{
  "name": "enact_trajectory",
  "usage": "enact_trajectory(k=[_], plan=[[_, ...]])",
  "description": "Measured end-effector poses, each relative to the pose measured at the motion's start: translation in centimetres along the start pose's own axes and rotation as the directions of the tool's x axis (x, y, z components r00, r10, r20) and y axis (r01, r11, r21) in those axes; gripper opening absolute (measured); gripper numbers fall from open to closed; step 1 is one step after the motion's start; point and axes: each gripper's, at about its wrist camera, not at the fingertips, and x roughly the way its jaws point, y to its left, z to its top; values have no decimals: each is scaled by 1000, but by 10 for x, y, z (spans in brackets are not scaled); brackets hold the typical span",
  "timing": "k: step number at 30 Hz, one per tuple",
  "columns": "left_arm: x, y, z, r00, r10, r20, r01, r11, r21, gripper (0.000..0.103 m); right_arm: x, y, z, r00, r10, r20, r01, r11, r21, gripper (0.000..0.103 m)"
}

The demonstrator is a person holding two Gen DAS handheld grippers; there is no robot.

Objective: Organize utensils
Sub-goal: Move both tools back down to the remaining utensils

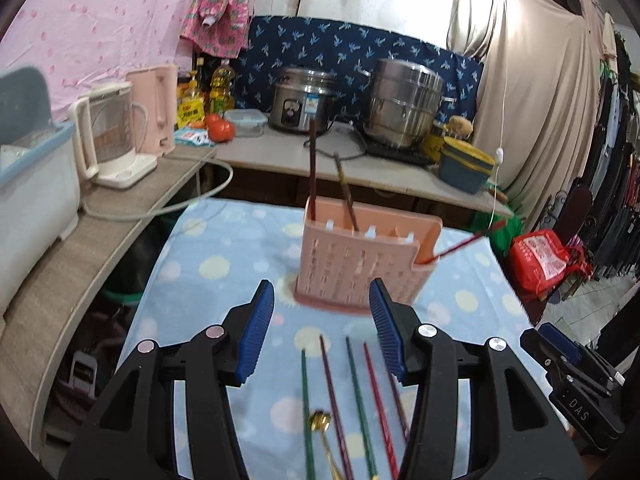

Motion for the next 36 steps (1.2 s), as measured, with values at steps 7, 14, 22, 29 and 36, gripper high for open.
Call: enact_trajectory(k=[7,14,22,29,36], plan=[[-3,12,-68,993,30,-111,-30,1000,-1,47,-1,2,-66,994,-3,-113,6,1000,24,43],[3,16,-128,974,61,-220,-59,998,12,47,7,7,-113,980,5,-199,4,999,44,39],[1,15,-169,958,42,-285,-38,999,20,47,13,23,-141,974,-20,-228,17,1000,-15,34],[5,15,-188,947,45,-318,-38,999,29,47,18,21,-150,967,-6,-254,7,1000,5,32],[10,9,-193,944,43,-327,-31,999,43,45,20,21,-152,965,-1,-264,4,1000,10,27]])
